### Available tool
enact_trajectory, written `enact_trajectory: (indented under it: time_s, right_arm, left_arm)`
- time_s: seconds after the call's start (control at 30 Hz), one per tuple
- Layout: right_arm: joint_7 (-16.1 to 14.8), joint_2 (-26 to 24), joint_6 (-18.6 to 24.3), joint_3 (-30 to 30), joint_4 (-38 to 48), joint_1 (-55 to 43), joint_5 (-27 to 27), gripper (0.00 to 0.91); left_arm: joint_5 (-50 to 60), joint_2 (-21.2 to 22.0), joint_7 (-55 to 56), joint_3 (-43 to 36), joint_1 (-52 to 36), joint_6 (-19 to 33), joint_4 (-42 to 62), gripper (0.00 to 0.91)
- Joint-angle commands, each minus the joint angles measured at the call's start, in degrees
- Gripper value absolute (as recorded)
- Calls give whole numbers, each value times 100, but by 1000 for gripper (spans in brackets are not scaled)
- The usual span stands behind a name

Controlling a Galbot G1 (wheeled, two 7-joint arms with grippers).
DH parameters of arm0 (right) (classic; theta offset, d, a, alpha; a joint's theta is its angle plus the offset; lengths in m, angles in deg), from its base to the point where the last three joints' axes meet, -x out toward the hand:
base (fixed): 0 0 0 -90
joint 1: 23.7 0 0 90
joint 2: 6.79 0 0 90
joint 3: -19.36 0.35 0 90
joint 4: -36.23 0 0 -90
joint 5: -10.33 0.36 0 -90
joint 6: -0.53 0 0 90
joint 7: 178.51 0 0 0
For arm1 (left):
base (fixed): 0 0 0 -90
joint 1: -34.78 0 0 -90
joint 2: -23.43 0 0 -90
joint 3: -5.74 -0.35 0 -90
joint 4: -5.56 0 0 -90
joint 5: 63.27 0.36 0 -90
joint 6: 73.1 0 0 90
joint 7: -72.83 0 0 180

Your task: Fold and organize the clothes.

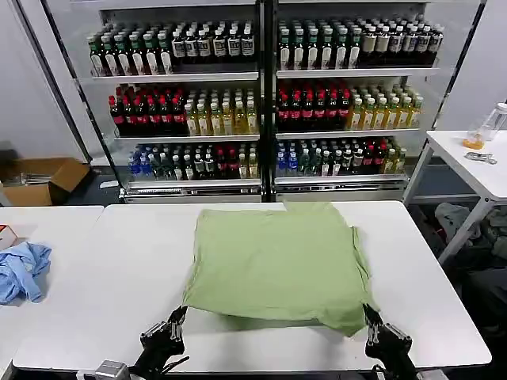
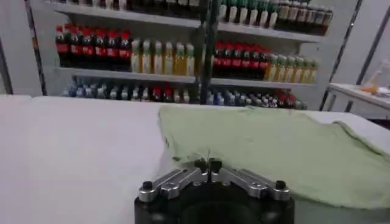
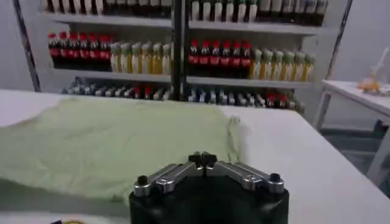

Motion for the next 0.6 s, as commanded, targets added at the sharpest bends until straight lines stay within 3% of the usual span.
enact_trajectory:
  time_s: [0.03,0.6]
  right_arm:
    - [15,-186,65,-393,913,-1567,128,0]
    - [-13,-252,-11,-1554,2750,-3639,229,0]
  left_arm:
    - [-64,-190,32,-4,-683,42,640,20]
    - [-139,-493,154,-253,-2051,-159,2138,20]
